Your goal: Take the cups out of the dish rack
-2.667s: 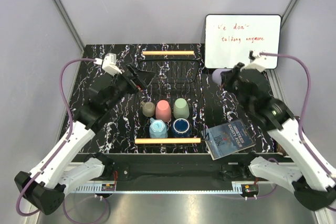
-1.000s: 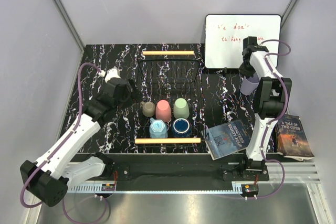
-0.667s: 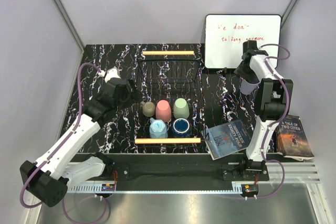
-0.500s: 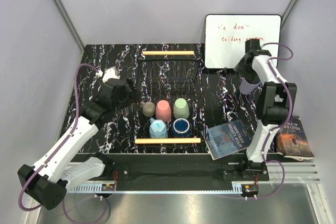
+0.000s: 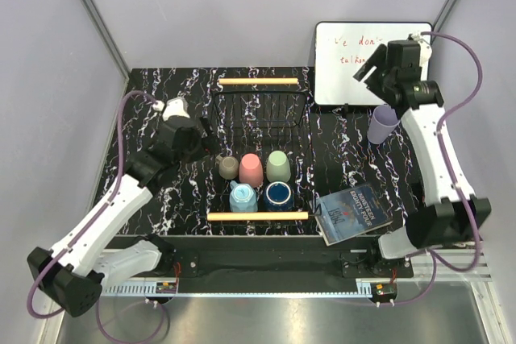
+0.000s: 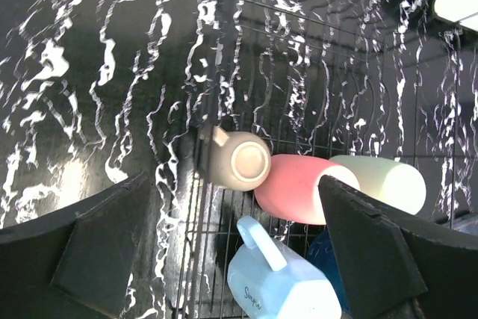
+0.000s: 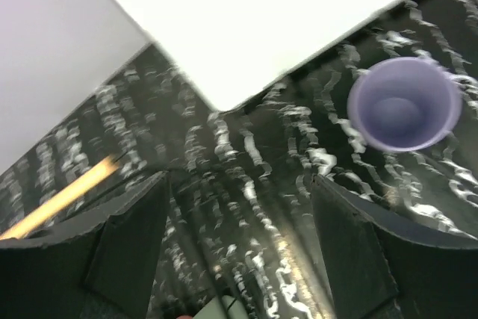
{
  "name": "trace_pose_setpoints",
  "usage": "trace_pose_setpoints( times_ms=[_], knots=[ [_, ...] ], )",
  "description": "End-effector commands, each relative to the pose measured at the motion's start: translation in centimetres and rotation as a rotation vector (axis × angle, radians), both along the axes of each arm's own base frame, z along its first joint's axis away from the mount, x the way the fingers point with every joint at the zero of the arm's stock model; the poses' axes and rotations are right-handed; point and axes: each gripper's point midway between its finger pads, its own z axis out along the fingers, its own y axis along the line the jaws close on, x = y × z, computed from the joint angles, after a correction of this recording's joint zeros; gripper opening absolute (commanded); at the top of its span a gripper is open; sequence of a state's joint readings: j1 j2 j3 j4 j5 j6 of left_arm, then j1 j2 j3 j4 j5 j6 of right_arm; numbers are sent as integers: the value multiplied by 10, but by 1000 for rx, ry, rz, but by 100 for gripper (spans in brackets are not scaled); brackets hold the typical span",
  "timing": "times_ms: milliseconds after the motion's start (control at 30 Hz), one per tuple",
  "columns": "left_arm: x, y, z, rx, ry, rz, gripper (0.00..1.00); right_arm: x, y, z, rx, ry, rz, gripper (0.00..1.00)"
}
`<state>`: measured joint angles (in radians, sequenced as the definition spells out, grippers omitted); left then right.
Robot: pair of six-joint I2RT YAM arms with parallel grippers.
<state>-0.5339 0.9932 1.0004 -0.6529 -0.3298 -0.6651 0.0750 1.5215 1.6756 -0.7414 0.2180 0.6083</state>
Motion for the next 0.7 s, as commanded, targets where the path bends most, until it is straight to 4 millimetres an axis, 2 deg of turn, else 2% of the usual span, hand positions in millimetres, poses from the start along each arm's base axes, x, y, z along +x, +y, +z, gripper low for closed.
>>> trace_pose_setpoints(
  times_ms=[0,33,67,100,133,167,200,233,267,333,367,400,533,667],
  knots=[
    [17,-33,27,42,-78,-128,99,-42,62,11,17,-65,180,82],
    [18,-39,26,80,-79,-160,99,-54,70,24,23,-122,208,82],
    [20,-43,25,109,-79,-168,99,-64,80,5,27,-92,238,82],
    [20,-58,22,133,-71,-209,99,-75,99,2,40,-94,293,81],
    [20,-65,21,162,-71,-234,99,-87,105,9,51,-130,318,81],
    [23,-68,21,192,-77,-227,99,-97,112,-9,47,-97,341,81],
    [22,-83,19,211,-75,-256,99,-106,123,-13,54,-93,373,81],
    [24,-87,16,223,-68,-258,99,-116,126,-11,59,-110,385,81],
    [25,-92,14,226,-63,-265,99,-123,128,-25,55,-87,393,81],
    [30,-103,-1,240,-22,-278,99,-136,133,-24,81,-107,416,81],
    [32,-105,-7,245,-8,-279,99,-142,134,-34,85,-91,429,81],
    [35,-109,-13,250,7,-280,99,-148,135,-30,97,-109,435,81],
    [44,-122,-47,276,83,-283,99,-161,137,-35,107,-110,467,81],
    [47,-131,-59,267,111,-286,99,-167,135,-33,96,-121,480,80]
  ],
)
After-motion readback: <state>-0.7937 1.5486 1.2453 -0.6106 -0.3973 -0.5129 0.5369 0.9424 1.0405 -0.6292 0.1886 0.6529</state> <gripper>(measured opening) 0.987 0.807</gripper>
